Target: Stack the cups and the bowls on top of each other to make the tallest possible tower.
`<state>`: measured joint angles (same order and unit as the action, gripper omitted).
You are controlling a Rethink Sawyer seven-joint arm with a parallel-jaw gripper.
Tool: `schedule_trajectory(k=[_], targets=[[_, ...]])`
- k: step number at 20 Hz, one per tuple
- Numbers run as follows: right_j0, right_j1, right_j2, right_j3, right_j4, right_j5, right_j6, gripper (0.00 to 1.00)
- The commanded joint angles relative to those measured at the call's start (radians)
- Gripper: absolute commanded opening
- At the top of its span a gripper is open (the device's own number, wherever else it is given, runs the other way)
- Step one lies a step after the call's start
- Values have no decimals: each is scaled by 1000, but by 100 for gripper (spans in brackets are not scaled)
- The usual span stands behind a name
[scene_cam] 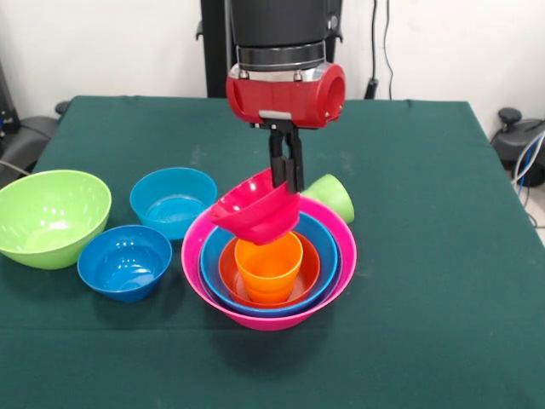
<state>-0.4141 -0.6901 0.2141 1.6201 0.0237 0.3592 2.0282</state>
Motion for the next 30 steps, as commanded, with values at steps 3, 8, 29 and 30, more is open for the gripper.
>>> schedule_trajectory(k=[3, 8, 29, 30], targets=[[9, 70, 84, 16, -21, -83, 68, 0], [-2, 97, 93, 16, -36, -125, 58, 0], [-3, 87, 80, 16, -62, -138, 29, 100], [1, 86, 75, 15, -61, -135, 32, 100]])
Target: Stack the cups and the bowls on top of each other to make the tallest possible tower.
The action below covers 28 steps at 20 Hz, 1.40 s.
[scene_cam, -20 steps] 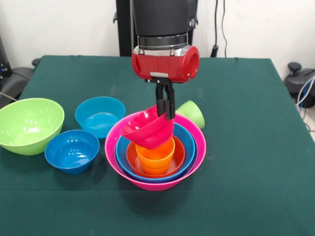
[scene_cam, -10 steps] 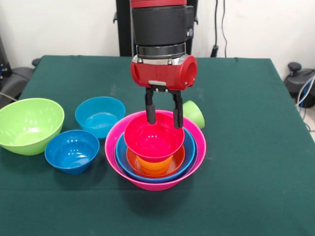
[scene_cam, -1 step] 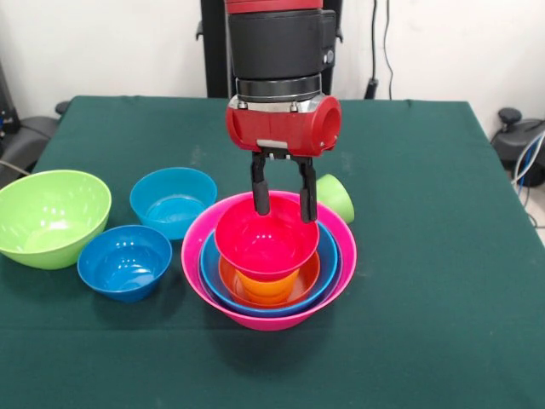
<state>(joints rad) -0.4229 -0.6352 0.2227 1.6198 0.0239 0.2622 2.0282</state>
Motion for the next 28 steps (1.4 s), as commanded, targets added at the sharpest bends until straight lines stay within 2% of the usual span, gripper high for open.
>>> schedule_trajectory(k=[1, 4, 5, 9, 12, 16, 20, 25, 28], targets=[[13, 30, 61, 14, -60, -36, 34, 100], [39, 12, 16, 9, -58, -22, 53, 100], [59, -6, -23, 7, -58, -8, 67, 100], [66, -69, -57, 19, -54, 68, 56, 100], [82, -158, -86, 38, -47, 174, 37, 100], [97, -222, -110, 47, -41, 266, 26, 100], [86, -255, -112, 40, -44, 331, -2, 100], [76, -286, -105, 58, -45, 358, -8, 100], [92, -307, -106, 93, -24, 361, 37, 100]])
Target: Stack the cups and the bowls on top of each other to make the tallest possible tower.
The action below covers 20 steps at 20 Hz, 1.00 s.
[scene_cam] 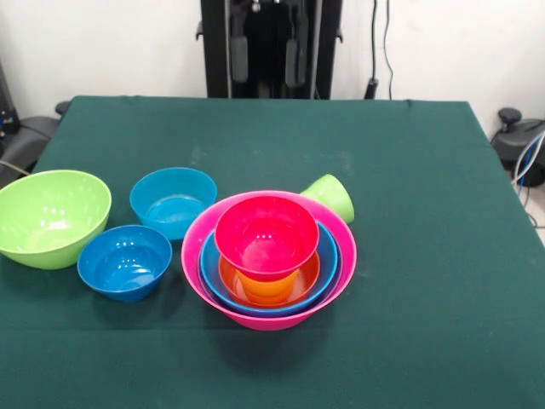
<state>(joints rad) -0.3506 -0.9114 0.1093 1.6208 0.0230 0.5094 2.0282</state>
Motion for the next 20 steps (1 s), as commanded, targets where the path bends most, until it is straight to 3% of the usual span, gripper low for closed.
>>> schedule_trajectory(k=[1, 8, 20], targets=[[26, -33, 6, 99, -19, 109, 50, 100], [76, -4, 0, 150, 24, -8, 160, 100], [128, 40, -13, 176, 114, -108, 215, 100]])
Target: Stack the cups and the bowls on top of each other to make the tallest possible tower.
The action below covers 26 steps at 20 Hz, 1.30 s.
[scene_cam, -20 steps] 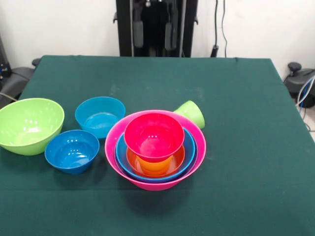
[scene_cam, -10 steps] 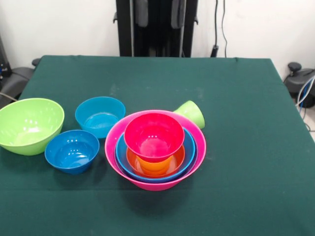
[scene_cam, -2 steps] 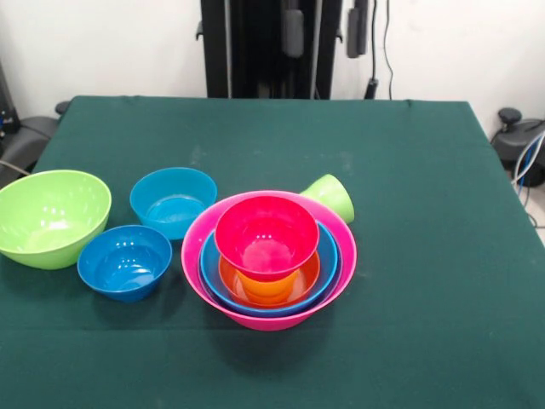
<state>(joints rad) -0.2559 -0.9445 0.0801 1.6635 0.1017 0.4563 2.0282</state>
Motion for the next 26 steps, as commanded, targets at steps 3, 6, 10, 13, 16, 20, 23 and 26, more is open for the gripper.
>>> schedule_trajectory(k=[3, 6, 10, 13, 16, 20, 23, 26], targets=[[37, 83, 14, 137, 51, -72, 208, 100], [47, 102, 4, 139, 56, -103, 207, 100], [75, 145, -43, 124, 47, -144, 216, 100], [91, 174, -71, 117, 47, -175, 220, 100], [106, 189, -91, 112, 56, -184, 225, 100], [138, 236, -136, 100, 64, -238, 238, 100], [158, 282, -166, 87, 74, -284, 247, 100], [159, 308, -161, 90, 95, -314, 249, 100]])
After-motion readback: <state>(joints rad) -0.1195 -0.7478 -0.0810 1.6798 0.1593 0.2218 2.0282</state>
